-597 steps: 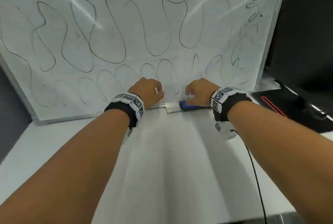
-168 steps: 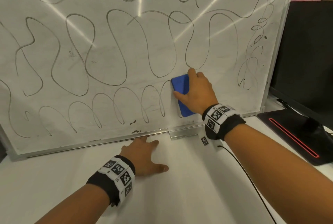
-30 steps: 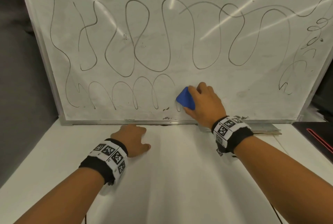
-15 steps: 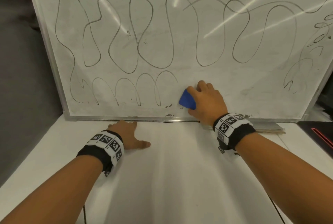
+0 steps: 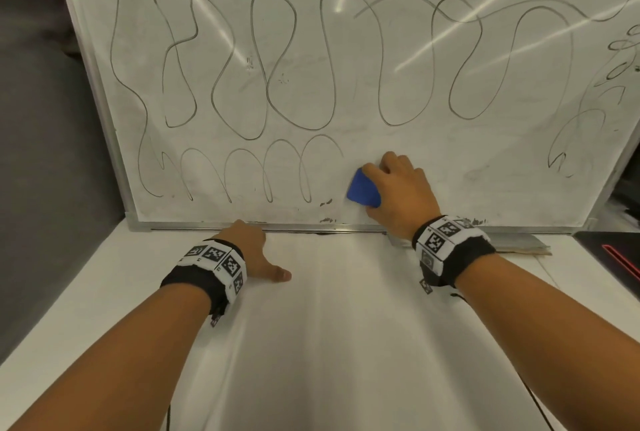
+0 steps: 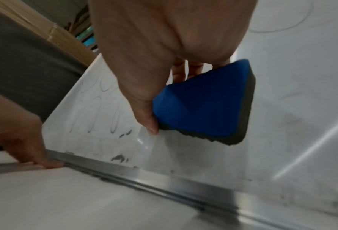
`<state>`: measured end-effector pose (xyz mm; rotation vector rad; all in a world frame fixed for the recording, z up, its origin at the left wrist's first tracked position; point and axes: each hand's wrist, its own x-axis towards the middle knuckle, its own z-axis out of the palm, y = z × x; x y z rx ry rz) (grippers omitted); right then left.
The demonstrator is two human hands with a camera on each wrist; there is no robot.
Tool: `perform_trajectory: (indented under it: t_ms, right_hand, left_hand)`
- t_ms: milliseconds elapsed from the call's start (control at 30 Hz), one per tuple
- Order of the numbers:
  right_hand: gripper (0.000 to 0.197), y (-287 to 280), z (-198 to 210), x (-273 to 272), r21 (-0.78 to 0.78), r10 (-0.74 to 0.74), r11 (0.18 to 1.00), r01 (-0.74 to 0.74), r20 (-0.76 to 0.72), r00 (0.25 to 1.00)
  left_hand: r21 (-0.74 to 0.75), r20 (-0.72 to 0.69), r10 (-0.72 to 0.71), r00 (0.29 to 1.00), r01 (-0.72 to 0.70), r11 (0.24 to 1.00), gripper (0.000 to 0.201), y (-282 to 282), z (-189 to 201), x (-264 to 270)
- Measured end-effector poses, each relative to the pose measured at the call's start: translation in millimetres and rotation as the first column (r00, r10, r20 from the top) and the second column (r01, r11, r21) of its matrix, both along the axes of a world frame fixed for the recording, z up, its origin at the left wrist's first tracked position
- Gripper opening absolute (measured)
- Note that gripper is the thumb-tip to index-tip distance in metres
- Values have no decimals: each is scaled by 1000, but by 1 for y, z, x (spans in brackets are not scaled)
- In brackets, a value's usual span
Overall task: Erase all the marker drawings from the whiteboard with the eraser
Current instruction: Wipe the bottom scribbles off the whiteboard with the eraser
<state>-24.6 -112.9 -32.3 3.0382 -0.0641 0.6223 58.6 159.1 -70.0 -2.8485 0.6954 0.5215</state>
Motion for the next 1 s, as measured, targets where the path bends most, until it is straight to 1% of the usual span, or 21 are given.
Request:
perform_trajectory:
  t_ms: [100, 167, 233, 333, 400, 433, 500, 600, 633, 733, 800, 900, 1000]
  right_hand:
    - [56, 18, -11, 3, -22, 47, 999, -49, -97, 994]
    - [58, 21, -14, 4, -30, 49, 998, -54, -134, 990]
    - [57, 20, -5, 9, 3, 38, 999, -38, -83, 996]
    - [57, 24, 17, 23, 108, 35, 993, -46, 103, 994]
    - [58, 33, 26, 31, 148, 40, 987, -66, 172, 984]
    - [58, 39, 25, 33, 155, 43, 985, -72, 180, 983]
    - [57, 48, 17, 31, 147, 55, 986, -77, 148, 987]
    - [57, 46, 1, 23, 142, 59, 987, -71, 86, 995]
    - [58, 43, 1, 22, 158, 50, 985, -65, 99, 994]
    - [61, 42, 16, 31, 218, 2, 975, -49, 212, 977]
    - [62, 52, 24, 39, 211, 28, 974, -78, 231, 972]
    - [61, 65, 17, 40, 153, 82, 982, -107, 160, 984]
    - [64, 58, 8, 33, 167, 79, 981, -103, 143, 987]
  left_hand:
    - [-12, 0, 14, 1000, -14, 1000, 101, 1, 2, 4]
    - [-25, -2, 31, 1000, -31, 999, 106, 1, 3, 6]
    - [-31, -6, 44, 999, -44, 999, 109, 1, 5, 7]
    - [-36, -22, 44, 999, -45, 998, 111, 0, 9, 8]
    - [-38, -14, 41, 999, -41, 998, 109, 0, 11, 8]
    - [-35, -9, 39, 999, -40, 999, 107, 1, 11, 8]
    - [-27, 3, 30, 1000, -30, 999, 103, 3, 10, 7]
    - [-24, 0, 32, 999, -32, 999, 105, 4, 10, 8]
    - [-26, -1, 34, 999, -34, 999, 106, 4, 11, 8]
    - [1, 2, 16, 1000, -16, 1000, 103, 2, 15, 10]
    - [11, -2, 7, 1000, -7, 1000, 102, 3, 16, 9]
    - [2, -13, 14, 1000, -14, 1000, 102, 4, 18, 10]
    - [-5, -25, 14, 1000, -14, 1000, 100, 5, 21, 12]
